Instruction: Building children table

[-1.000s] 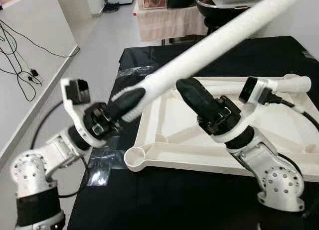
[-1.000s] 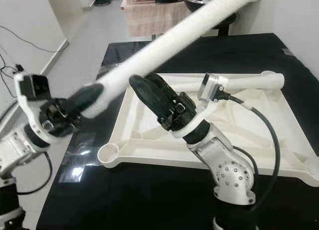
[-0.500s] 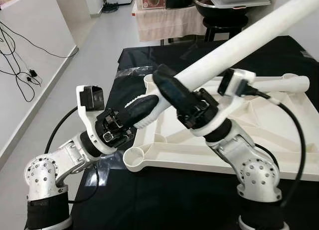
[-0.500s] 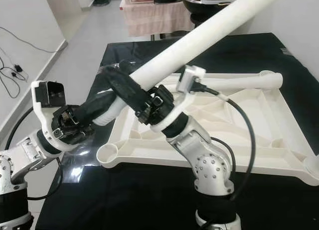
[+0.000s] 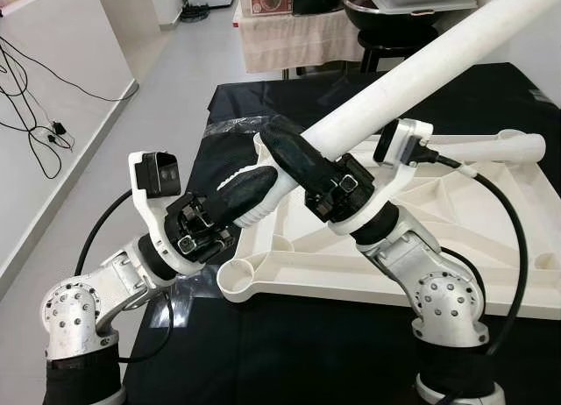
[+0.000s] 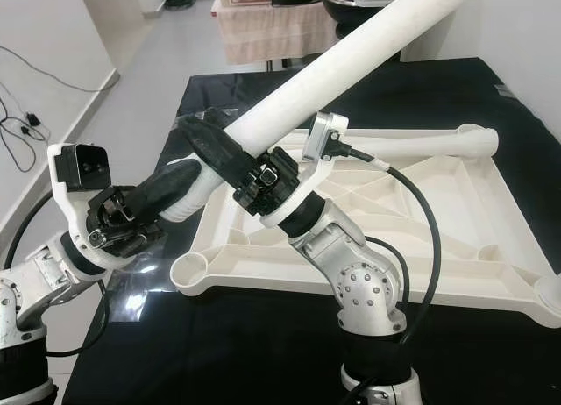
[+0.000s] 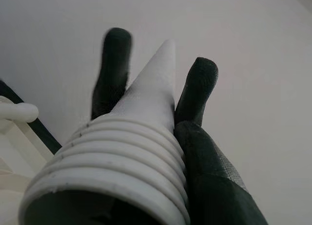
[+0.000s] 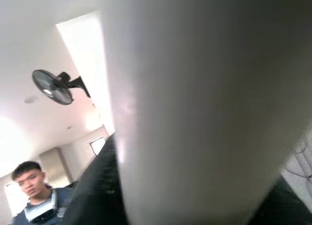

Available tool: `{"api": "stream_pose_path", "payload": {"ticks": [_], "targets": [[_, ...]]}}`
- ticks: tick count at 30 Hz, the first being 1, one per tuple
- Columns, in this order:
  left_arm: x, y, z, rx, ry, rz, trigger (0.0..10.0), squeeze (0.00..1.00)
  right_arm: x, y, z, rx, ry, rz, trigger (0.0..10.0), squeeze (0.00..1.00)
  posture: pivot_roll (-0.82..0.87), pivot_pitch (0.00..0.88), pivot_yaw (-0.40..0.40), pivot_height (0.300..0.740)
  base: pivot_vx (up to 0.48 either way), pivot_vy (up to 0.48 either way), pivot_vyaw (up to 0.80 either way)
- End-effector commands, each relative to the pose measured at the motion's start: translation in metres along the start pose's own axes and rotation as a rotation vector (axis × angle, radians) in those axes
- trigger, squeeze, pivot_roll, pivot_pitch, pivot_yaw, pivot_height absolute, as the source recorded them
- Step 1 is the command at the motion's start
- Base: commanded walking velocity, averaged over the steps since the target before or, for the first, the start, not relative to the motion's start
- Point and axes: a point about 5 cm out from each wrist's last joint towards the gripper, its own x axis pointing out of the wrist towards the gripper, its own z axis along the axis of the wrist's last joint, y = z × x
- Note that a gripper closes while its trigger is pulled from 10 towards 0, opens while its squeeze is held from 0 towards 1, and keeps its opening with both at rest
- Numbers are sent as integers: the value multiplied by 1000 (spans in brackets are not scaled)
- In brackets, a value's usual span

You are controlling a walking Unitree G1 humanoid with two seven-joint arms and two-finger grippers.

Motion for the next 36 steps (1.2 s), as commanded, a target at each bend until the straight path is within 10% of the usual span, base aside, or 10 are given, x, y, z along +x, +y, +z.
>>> {"api": "stream_pose_path", "payload": {"ticks": [1, 13, 14, 36], "targets": [[4, -2, -9, -26, 61, -15, 10000, 0, 5, 2, -3, -15, 21, 14, 0, 0, -49, 98, 64, 740, 0, 0, 0], [2, -1, -17, 13, 87, 5, 10000, 0, 3, 0, -2, -18, 9, 9, 0, 0, -52, 97, 64, 740, 0, 0, 0], [1, -1, -17, 21, 82, 9, 10000, 1000, 3, -1, -2, -19, 8, 5, 0, 0, -52, 97, 64, 740, 0, 0, 0], [-51, 4, -30, 3, 108, 114, 10000, 1000, -8, -11, 37, 27, -203, -39, 0, 0, -66, 118, 60, 740, 0, 0, 0]]}}
